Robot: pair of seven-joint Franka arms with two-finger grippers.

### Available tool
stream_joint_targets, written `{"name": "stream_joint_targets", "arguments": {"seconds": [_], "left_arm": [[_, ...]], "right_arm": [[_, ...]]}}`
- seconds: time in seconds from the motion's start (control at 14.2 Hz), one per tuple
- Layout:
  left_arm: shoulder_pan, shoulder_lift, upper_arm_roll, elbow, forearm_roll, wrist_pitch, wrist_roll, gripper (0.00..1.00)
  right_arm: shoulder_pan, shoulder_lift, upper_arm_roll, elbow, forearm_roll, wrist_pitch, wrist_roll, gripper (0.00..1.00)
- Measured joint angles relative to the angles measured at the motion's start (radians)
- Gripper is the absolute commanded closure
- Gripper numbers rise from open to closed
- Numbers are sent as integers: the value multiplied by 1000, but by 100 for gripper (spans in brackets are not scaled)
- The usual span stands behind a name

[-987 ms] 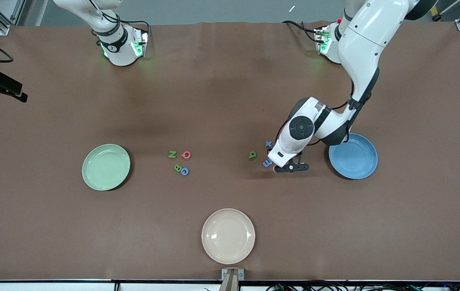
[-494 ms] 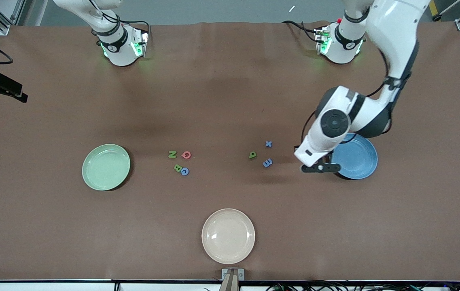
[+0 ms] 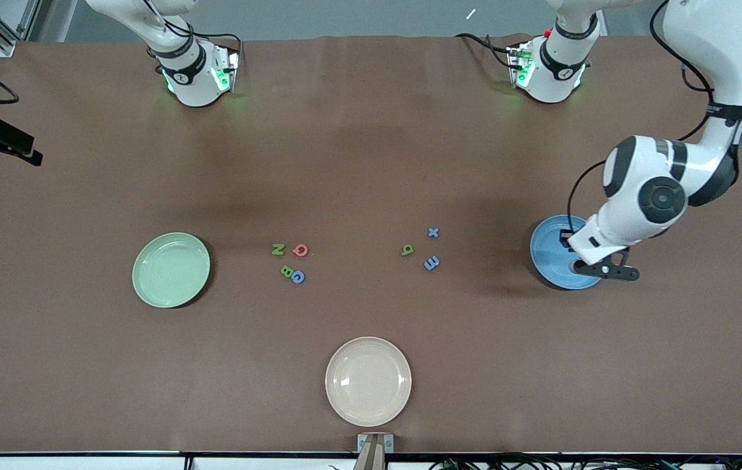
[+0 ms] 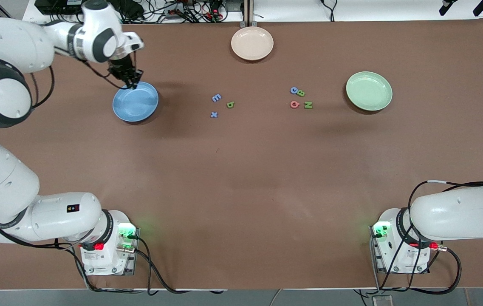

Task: Sort upper and lower case letters into plates
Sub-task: 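Carry the green n over the blue plate with the left gripper, then drop the n with the left gripper while the right gripper reaches out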

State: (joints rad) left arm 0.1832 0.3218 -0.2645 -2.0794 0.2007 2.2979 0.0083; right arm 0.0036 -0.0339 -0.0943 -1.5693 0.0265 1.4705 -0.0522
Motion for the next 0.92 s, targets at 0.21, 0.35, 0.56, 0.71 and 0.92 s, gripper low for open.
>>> {"name": "stream_joint_targets", "arguments": {"seconds": [0.21, 0.35, 0.56, 0.71, 0.92], "left_arm": [[61, 44, 1, -21, 21, 79, 88, 94], [75, 84, 1, -21, 65, 118, 89, 94], [82, 130, 1, -21, 97, 151, 89, 92], [86, 142, 1, -21, 112, 153, 89, 92], [91, 144, 1, -19, 114, 154, 89, 86]], "right_arm": [[-4, 28, -1, 0, 0, 6, 1, 0], [-11, 57, -2, 0, -1, 47, 1, 0], [-57, 115, -5, 0, 0, 87, -1, 0], [-76, 181, -6, -1, -1, 118, -1, 0], [-100, 282, -6, -26, 0, 248, -1, 0]]}}
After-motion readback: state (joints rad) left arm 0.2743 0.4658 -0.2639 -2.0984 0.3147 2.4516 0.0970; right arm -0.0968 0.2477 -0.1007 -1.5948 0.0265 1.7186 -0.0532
